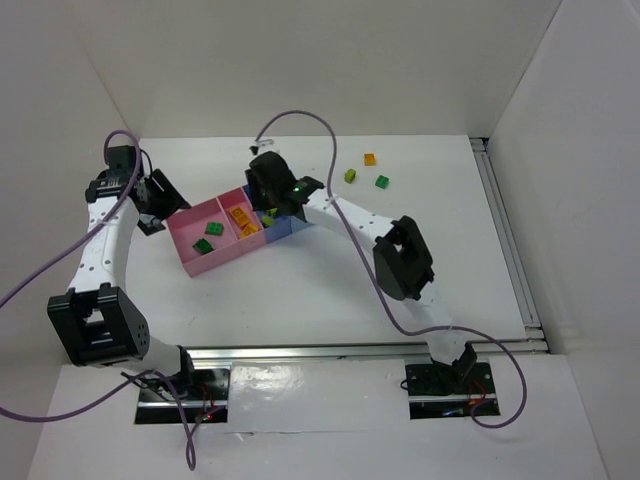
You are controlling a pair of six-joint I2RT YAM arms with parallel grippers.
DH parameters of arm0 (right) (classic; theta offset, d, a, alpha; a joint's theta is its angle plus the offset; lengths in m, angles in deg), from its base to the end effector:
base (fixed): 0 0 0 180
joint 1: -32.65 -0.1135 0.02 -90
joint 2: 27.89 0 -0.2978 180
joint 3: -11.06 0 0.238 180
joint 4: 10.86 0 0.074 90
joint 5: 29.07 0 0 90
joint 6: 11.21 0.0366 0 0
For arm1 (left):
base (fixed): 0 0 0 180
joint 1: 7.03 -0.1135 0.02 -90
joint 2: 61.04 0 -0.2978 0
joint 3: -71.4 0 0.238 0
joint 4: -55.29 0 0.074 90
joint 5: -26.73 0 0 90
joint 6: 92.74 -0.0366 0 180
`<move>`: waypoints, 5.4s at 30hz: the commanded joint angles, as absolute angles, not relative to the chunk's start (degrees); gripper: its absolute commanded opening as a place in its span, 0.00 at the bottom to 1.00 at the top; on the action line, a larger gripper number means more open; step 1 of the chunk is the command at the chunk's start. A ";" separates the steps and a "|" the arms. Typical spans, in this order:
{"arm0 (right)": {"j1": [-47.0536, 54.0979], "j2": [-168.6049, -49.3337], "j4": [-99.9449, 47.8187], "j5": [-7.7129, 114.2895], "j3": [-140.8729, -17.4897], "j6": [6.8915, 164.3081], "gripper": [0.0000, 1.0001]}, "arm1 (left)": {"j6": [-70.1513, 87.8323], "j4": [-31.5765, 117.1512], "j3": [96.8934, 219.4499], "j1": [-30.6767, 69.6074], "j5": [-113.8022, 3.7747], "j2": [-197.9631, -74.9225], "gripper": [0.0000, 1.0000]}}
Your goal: Sort the legos into containers by color
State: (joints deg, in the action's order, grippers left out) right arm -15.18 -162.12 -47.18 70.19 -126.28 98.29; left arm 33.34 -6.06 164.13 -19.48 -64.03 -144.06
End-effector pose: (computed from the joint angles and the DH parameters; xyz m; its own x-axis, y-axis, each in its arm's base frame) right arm 0.3786 0.4093 0.2795 -0.5606 -0.1282 -0.8181 -0.4816 0.8541 0.1962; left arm 0.2802 0.0624 0.3625 -0.4871 -0.7106 -0.5077 -0.6316 0.6881 -0.3571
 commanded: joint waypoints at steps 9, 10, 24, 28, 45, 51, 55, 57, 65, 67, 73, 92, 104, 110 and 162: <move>6.36 -153.46 -56.74 77.10 -114.71 107.00 0.83 | 31.71 -6.07 166.60 -19.34 -62.04 -146.11 0.77; 7.33 -155.49 -59.89 77.10 -119.34 108.04 0.83 | 31.71 -6.07 167.12 -19.34 -61.35 -146.64 0.77; 13.40 -174.66 -54.92 69.45 -136.25 109.11 0.82 | 31.19 -5.02 167.13 -17.76 -62.75 -144.36 0.77; 13.40 -180.10 -57.45 71.29 -143.55 109.11 0.71 | 31.19 -5.02 166.08 -17.76 -63.27 -143.21 0.77; 8.93 -159.33 -52.11 74.99 -125.56 105.95 0.12 | 31.19 -5.02 165.54 -17.76 -63.27 -141.46 0.77; -0.65 -148.48 -45.42 75.96 -113.67 99.62 0.12 | 31.19 -5.02 165.54 -17.76 -63.80 -141.46 0.77; -6.71 -151.53 -46.65 74.29 -115.77 97.34 0.13 | 31.19 -5.02 165.02 -17.76 -63.80 -141.98 0.77; -7.94 -153.99 -47.17 73.33 -118.23 96.63 0.13 | 31.19 -5.02 165.02 -17.76 -63.80 -141.98 0.77; -9.10 -163.24 -52.80 66.65 -132.83 93.91 0.20 | 31.19 -5.02 165.02 -17.76 -65.47 -140.31 0.77; -9.63 -163.24 -52.80 66.12 -132.83 92.24 0.27 | 31.19 -5.02 165.02 -17.76 -64.94 -140.31 0.77; -9.55 -160.79 -50.97 64.70 -130.22 89.33 0.78 | 31.19 -5.02 164.49 -17.76 -61.26 -141.90 0.77; 4.17 -152.69 -55.79 74.03 -105.67 110.69 0.80 | 30.66 -5.02 163.96 -17.76 -61.34 -141.98 0.77; 4.18 -161.21 -53.07 69.72 -113.31 112.54 0.78 | 30.66 -5.02 163.96 -17.76 -60.81 -141.98 0.77; 3.04 -162.54 -54.90 71.74 -116.39 112.01 0.39 | 30.66 -5.02 163.96 -17.76 -61.34 -141.98 0.77; -2.16 -138.10 -50.25 77.45 -87.22 107.79 0.79 | 30.13 -3.88 162.12 -17.76 -62.40 -141.81 0.77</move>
